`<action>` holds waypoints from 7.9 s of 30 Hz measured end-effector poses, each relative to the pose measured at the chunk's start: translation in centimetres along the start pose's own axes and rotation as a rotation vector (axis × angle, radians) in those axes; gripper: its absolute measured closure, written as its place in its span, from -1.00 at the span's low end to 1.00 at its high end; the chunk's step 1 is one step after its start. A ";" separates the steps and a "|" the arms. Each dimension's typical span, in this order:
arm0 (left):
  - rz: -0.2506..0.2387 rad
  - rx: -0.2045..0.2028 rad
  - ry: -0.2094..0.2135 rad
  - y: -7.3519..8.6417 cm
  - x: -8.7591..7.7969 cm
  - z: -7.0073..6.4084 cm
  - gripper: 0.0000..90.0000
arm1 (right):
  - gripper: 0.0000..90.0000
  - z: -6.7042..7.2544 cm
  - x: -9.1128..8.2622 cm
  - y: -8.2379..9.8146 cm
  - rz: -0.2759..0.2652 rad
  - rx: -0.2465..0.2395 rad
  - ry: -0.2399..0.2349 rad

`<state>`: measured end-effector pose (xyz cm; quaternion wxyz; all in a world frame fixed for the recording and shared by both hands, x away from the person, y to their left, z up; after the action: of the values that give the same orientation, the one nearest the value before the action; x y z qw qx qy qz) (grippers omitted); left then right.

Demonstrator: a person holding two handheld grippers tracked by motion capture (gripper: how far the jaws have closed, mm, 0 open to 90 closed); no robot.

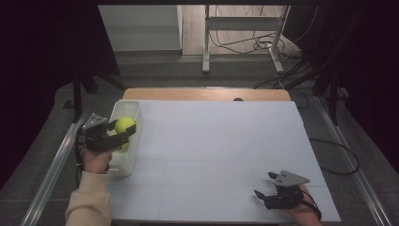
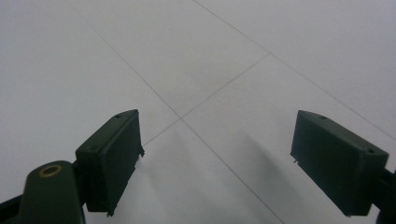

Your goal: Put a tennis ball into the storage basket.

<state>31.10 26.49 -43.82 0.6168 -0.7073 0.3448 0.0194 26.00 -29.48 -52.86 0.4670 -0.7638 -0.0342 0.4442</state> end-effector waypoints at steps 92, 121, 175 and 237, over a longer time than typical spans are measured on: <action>0.104 0.049 -0.021 0.9 2.0 -0.3 -0.43 | -0.66 0.5 0.4 0.1 0.035 -0.043 -0.033; 0.062 -0.017 -0.097 1.7 -1.5 2.5 -0.43 | -0.65 0.4 0.4 0.1 0.032 -0.043 -0.018; 0.123 -0.008 -0.030 2.2 -1.5 1.8 -0.66 | -0.65 0.4 0.4 0.1 0.032 -0.038 -0.015; 0.179 0.231 0.261 10.1 3.2 -10.6 -0.70 | -0.65 0.0 -0.2 -0.2 -0.035 0.016 -0.009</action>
<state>24.16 15.63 -51.42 0.6397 -0.5947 0.4835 -0.0574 25.89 -29.47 -52.59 0.4806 -0.7573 -0.0463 0.4398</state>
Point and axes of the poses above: each handheld gripper's, and its own axes: x roughly forward along the jaws, y roughly out of its underside, z roughly to its left, the point moved 1 cm from there along x, roughly forward along the jaws, and after that the axes turned 5 degrees about y, right-handed, at the moved point
